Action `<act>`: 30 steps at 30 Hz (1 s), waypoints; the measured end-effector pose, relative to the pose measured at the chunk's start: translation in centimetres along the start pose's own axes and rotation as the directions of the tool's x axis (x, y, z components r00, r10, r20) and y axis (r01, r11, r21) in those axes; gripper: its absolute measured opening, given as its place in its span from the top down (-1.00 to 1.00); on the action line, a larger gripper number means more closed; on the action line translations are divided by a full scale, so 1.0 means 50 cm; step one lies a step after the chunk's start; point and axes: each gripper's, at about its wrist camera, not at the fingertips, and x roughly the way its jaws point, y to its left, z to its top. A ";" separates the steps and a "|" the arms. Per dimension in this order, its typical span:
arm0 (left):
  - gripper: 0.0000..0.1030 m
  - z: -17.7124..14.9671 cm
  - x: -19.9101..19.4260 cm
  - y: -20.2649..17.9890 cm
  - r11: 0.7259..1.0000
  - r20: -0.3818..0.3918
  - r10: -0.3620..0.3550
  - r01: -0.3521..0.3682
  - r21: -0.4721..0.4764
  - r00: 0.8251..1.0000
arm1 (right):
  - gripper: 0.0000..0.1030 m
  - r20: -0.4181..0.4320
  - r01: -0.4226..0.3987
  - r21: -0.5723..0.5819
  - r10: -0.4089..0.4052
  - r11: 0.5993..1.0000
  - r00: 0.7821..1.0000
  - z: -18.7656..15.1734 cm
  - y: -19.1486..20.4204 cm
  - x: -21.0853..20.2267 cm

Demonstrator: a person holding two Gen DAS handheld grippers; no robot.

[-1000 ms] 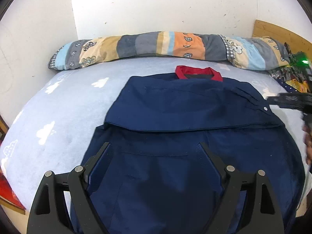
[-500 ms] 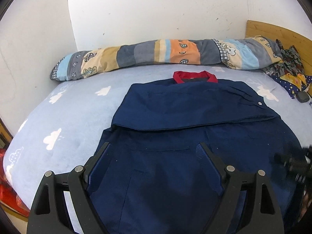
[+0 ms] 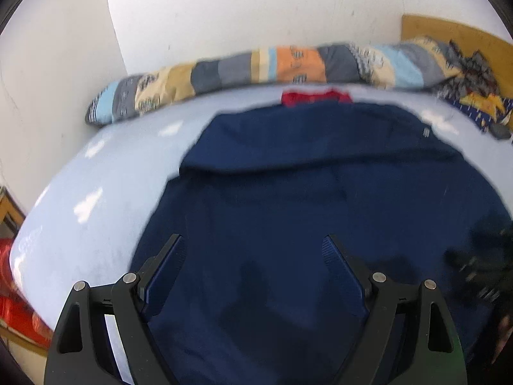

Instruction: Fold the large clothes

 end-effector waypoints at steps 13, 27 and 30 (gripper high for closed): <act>-0.76 -0.053 0.000 0.107 0.965 -0.168 -0.222 0.192 -0.182 0.960 | -0.48 0.044 -0.136 0.266 0.129 0.954 0.991 -0.058 -0.207 -0.150; -0.76 -0.148 -0.027 0.400 0.821 -0.249 -0.229 0.049 -0.568 0.941 | -0.48 -0.136 -0.202 0.512 0.311 0.835 0.941 -0.189 -0.275 -0.086; -0.76 -0.154 -0.029 0.405 0.825 -0.266 -0.225 0.038 -0.564 0.937 | -0.48 -0.189 -0.161 0.479 0.281 0.863 0.941 -0.203 -0.247 -0.069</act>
